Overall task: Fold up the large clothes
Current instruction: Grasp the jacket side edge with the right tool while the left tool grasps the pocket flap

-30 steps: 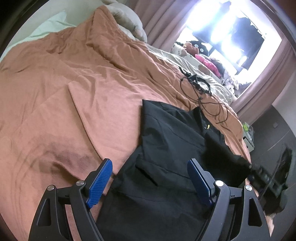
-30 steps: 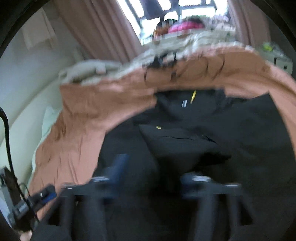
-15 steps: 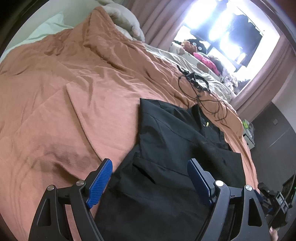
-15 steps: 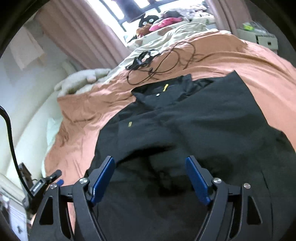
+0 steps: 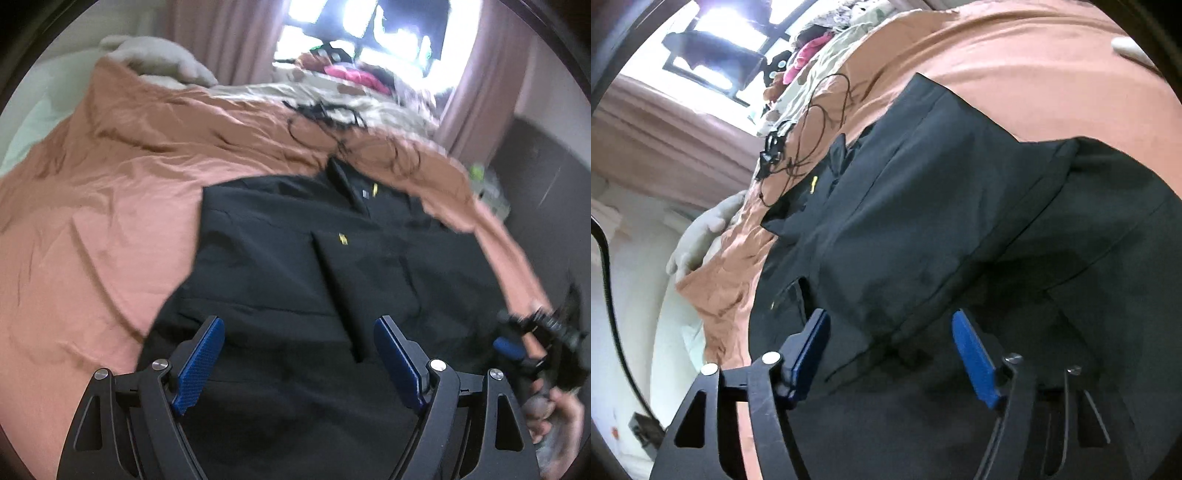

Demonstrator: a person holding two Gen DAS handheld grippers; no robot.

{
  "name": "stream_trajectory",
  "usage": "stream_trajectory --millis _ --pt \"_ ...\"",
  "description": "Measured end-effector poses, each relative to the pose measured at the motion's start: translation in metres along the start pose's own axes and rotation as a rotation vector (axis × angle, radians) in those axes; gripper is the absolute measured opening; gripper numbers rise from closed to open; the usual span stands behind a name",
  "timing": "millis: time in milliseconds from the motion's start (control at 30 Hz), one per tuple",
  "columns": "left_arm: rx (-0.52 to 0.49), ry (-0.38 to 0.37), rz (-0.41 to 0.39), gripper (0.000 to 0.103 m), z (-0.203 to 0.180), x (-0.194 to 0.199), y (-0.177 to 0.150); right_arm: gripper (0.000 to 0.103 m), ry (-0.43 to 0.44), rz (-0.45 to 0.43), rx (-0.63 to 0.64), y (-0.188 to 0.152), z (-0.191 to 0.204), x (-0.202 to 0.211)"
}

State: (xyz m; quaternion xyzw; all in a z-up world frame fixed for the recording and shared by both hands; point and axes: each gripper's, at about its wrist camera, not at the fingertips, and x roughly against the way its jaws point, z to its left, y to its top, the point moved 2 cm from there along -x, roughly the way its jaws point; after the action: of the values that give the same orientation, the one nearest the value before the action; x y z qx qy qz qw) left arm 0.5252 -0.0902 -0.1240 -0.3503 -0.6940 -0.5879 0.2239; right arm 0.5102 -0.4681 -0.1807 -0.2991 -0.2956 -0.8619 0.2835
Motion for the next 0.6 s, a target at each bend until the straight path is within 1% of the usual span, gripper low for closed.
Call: stream_trajectory --millis 33,100,133,233,267,300,333,400,433,467,500,567,600 --pt "-0.011 -0.010 0.015 0.084 -0.009 -0.006 -0.001 0.067 -0.013 0.016 -0.017 -0.001 -0.004 -0.003" --pt "-0.044 -0.032 0.037 0.084 -0.028 -0.015 -0.003 0.057 0.001 0.050 -0.053 -0.003 -0.010 -0.009" --pt "-0.073 -0.028 0.043 0.084 -0.037 -0.019 -0.003 0.056 0.023 0.070 -0.078 -0.004 -0.014 -0.011" --pt "-0.154 -0.006 0.069 0.084 -0.062 -0.035 -0.001 0.054 0.063 0.078 -0.094 -0.003 -0.014 -0.015" --pt "-0.173 0.000 0.085 0.084 -0.067 -0.042 -0.001 0.049 0.074 0.082 -0.091 -0.001 -0.013 -0.017" --pt "-0.187 0.009 0.102 0.084 -0.070 -0.049 -0.001 0.038 0.088 0.096 -0.098 0.001 -0.014 -0.022" --pt "-0.206 0.034 0.122 0.084 -0.074 -0.059 -0.001 0.033 0.111 0.118 -0.134 0.002 -0.018 -0.027" --pt "-0.239 0.088 0.148 0.084 -0.076 -0.074 -0.001 0.014 0.155 0.135 -0.174 0.002 -0.022 -0.032" --pt "-0.250 0.108 0.164 0.084 -0.076 -0.081 0.000 0.012 0.156 0.132 -0.169 0.002 -0.021 -0.033" --pt "-0.258 0.120 0.178 0.080 -0.076 -0.088 0.000 0.010 0.152 0.129 -0.161 0.003 -0.021 -0.034" --pt "-0.266 0.124 0.191 0.071 -0.075 -0.093 -0.001 0.008 0.161 0.128 -0.161 0.003 -0.019 -0.036" --pt "-0.278 0.128 0.214 0.060 -0.075 -0.101 0.000 0.007 0.179 0.127 -0.149 0.004 -0.015 -0.037" --pt "-0.284 0.131 0.216 0.059 -0.074 -0.103 0.001 0.007 0.190 0.126 -0.141 0.005 -0.012 -0.038"
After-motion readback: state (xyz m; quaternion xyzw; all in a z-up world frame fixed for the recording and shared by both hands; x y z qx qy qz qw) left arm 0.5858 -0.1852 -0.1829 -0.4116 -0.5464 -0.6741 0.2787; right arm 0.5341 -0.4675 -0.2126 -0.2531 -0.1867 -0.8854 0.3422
